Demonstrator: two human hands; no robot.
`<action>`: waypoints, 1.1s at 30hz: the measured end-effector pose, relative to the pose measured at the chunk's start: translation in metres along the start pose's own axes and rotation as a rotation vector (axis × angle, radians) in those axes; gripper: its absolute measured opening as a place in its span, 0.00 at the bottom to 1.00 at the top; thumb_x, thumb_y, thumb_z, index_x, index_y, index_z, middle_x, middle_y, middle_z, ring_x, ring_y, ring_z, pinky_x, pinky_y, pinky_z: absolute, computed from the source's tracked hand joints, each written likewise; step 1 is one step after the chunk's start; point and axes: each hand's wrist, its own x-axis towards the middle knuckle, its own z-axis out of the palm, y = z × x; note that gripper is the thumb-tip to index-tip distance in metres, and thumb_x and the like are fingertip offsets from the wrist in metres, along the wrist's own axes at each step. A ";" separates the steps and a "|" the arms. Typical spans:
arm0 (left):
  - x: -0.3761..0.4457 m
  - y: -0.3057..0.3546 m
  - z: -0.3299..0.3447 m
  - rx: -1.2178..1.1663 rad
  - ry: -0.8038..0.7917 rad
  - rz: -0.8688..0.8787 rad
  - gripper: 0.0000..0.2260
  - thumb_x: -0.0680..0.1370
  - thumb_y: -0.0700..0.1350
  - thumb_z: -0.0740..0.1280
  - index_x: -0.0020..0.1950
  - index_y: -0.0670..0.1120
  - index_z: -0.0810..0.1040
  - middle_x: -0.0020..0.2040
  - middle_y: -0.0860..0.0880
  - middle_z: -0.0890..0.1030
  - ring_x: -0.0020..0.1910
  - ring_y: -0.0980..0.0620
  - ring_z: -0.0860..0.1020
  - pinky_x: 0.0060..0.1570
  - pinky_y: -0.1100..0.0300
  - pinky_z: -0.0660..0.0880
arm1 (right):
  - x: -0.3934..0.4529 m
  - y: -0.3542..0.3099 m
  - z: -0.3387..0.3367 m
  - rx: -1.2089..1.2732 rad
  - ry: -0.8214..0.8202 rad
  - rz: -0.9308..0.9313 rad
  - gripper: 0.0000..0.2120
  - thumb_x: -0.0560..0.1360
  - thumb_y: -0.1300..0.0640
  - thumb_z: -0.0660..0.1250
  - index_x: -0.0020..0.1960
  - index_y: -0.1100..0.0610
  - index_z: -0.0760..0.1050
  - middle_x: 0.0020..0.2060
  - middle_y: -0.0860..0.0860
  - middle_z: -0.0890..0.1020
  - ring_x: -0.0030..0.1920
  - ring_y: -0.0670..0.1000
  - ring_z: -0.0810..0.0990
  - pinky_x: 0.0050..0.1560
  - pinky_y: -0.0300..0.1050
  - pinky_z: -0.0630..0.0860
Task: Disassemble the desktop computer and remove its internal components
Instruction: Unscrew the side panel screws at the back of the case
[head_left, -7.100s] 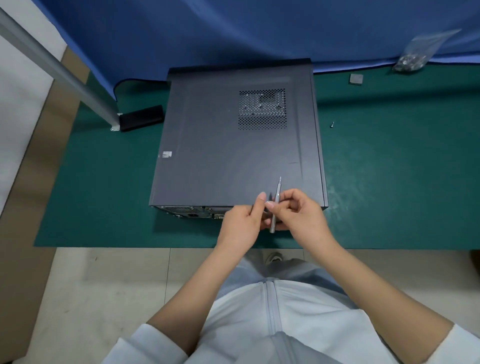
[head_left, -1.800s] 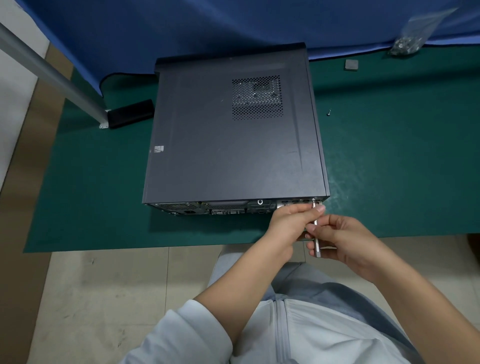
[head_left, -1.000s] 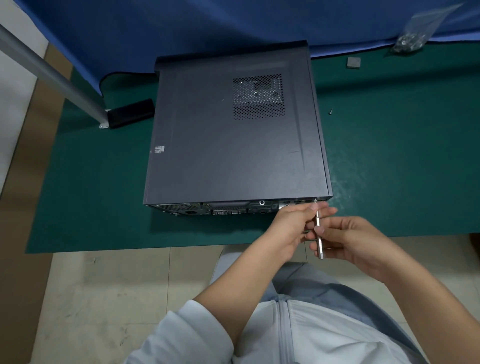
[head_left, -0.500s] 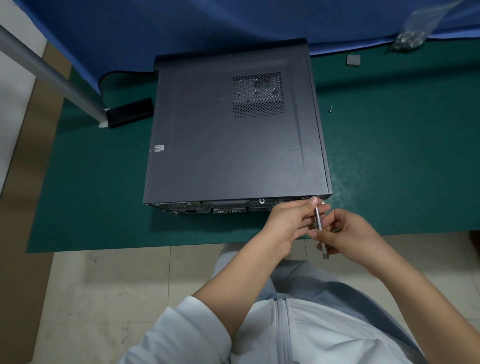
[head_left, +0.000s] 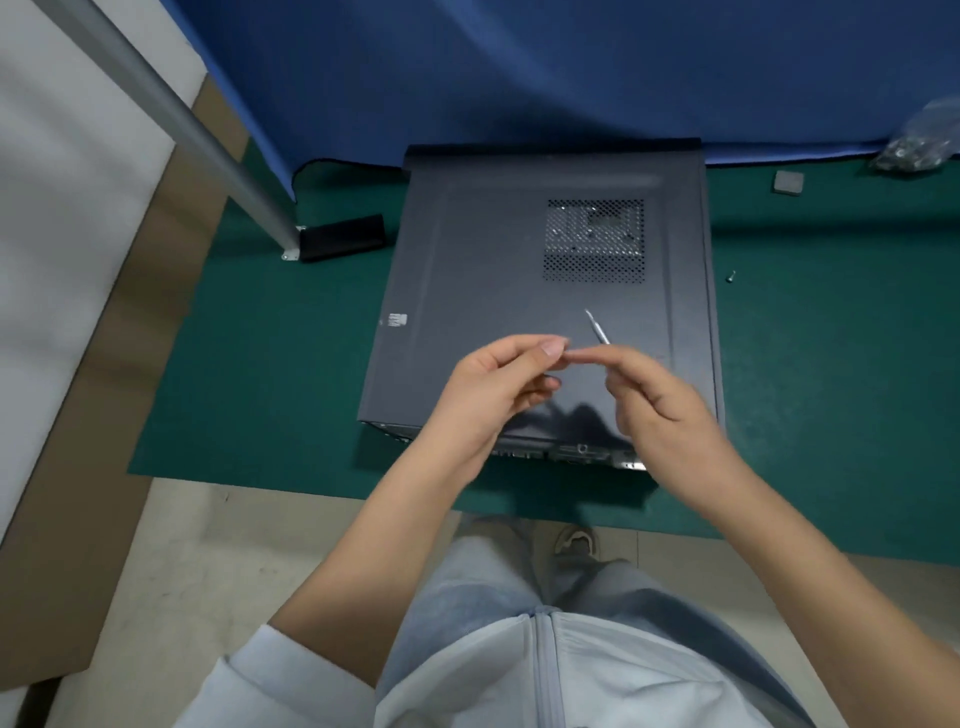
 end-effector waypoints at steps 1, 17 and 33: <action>0.002 0.004 -0.007 -0.011 -0.003 -0.011 0.05 0.77 0.44 0.67 0.47 0.49 0.83 0.42 0.52 0.84 0.38 0.56 0.80 0.44 0.65 0.77 | 0.013 -0.005 0.007 -0.045 0.006 -0.026 0.18 0.79 0.60 0.58 0.54 0.37 0.76 0.40 0.41 0.77 0.38 0.40 0.73 0.41 0.32 0.68; 0.063 0.063 -0.126 -0.085 -0.012 -0.164 0.10 0.67 0.52 0.71 0.46 0.51 0.86 0.48 0.52 0.84 0.44 0.56 0.81 0.49 0.60 0.77 | 0.170 -0.029 0.079 -0.364 -0.019 -0.201 0.06 0.71 0.56 0.72 0.46 0.46 0.82 0.29 0.43 0.67 0.32 0.44 0.69 0.36 0.42 0.70; 0.210 0.072 -0.214 0.531 0.468 -0.003 0.01 0.71 0.48 0.75 0.40 0.53 0.84 0.39 0.56 0.84 0.40 0.62 0.80 0.43 0.67 0.75 | 0.280 0.016 0.108 -0.707 -0.007 -0.237 0.04 0.76 0.48 0.63 0.48 0.44 0.76 0.34 0.40 0.69 0.37 0.43 0.71 0.33 0.37 0.64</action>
